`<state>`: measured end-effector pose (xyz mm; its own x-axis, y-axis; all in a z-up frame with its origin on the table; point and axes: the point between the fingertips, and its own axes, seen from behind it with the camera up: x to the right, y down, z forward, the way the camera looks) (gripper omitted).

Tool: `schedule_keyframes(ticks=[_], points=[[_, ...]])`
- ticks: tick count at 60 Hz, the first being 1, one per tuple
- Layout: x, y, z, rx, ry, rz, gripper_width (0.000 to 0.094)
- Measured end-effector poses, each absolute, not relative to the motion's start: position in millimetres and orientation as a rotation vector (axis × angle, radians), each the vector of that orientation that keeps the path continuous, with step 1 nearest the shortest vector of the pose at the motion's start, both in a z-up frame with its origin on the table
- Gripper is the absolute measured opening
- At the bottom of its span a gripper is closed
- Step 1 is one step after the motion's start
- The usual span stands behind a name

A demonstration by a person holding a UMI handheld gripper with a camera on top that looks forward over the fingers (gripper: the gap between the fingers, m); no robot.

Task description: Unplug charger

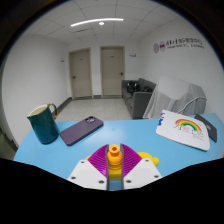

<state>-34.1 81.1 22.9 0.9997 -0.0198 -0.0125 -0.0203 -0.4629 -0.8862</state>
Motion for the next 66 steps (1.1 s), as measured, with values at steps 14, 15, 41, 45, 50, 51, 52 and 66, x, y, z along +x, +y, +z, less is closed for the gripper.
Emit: schedule_keyframes(ticks=[14, 15, 41, 45, 50, 51, 52, 66], points=[[-36, 87, 86, -1.937, -0.016, -0.037, 0.0045], [-33, 87, 104, -1.900, -0.021, -0.055, 0.0046], [89, 25, 71, -2.178, 0.091, -0.142, 0.0046], [96, 22, 41, -2.239, 0.089, -0.141, 0.0048], [105, 21, 12, -2.283, 0.086, -0.126, 0.0052], [106, 21, 8, -2.292, 0.086, -0.121, 0.0055], [107, 21, 3, -2.301, 0.087, -0.115, 0.0057], [110, 27, -8, -2.313, 0.057, -0.033, 0.0304]])
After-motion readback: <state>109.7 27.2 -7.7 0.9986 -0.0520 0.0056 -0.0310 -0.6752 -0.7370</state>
